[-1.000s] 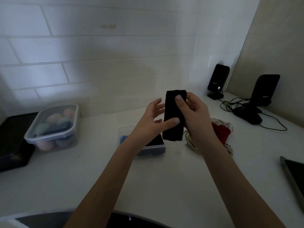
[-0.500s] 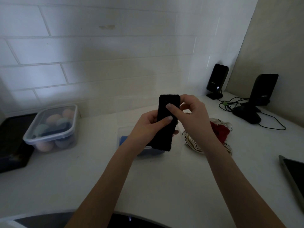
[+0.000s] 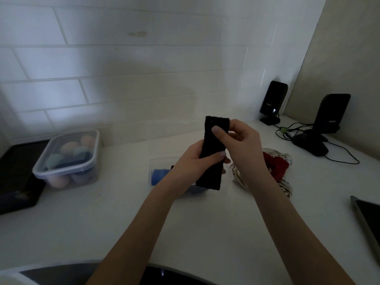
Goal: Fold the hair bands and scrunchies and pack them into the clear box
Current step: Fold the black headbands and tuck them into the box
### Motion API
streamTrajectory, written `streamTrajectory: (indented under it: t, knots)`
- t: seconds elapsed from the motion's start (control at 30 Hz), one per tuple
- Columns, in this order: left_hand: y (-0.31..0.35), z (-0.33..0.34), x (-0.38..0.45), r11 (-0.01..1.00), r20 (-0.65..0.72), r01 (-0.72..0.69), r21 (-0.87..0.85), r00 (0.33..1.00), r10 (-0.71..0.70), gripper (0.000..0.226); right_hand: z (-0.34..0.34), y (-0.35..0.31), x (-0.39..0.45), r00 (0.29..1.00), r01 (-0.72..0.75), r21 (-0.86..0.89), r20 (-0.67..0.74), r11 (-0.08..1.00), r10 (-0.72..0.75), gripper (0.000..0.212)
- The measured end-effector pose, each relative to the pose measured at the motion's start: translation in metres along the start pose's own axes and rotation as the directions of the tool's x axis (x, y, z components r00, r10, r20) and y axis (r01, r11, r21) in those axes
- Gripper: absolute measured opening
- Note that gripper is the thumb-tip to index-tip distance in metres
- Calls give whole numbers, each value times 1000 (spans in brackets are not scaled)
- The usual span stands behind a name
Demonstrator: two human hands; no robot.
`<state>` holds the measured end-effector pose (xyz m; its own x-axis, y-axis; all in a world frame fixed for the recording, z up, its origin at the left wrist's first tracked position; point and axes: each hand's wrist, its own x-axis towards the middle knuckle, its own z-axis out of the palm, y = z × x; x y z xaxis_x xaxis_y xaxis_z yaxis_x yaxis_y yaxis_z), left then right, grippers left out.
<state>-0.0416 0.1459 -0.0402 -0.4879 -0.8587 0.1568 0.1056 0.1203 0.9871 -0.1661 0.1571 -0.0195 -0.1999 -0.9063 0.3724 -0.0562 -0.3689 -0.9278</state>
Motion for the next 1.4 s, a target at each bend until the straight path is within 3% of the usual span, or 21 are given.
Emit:
streamTrajectory:
  t: [0.13,0.3,0.5,0.63,0.8,0.97,1.1,1.2,1.3,1.37,1.4]
  knots:
    - [-1,-2,2,999,-38,-7,-37,999,5,16,-3,-2,1,999,-43,64,-14,997,44,23]
    - [-2,-5,0,997,-44,46,-63,998,-48,26,-6,-5,5,997,-70,91,-14,993,72,43]
    - [-1,-8,4,992,-251,63,-112,964,-90,24,1,-4,-7,981,193,-136,61,972,-186,22]
    - [4,-12,7,947,-255,62,-314,956,-147,21,1,6,-15,942,334,-370,162,867,-294,23]
    - [5,-16,7,895,-251,71,-441,947,-199,23,-3,20,-18,904,425,-526,284,737,-319,24]
    - [2,-13,9,860,-286,46,-508,933,-219,25,-2,24,-22,903,420,-529,321,737,-285,21]
    - [6,-15,7,811,-192,90,-578,951,-242,40,-6,27,-20,903,396,-571,384,719,-193,37]
    - [10,-18,6,849,-161,158,-505,949,-272,40,-7,30,-15,889,444,-598,387,667,-245,34]
    - [10,-20,10,909,-233,249,-334,913,-336,35,-12,25,-9,905,418,-555,321,719,-279,27]
    - [5,-23,11,964,-367,266,-19,895,-254,29,-21,22,-3,929,359,-551,292,753,-229,23]
    - [0,-25,11,947,-417,246,205,898,-143,27,-26,21,0,938,324,-570,301,755,-175,21]
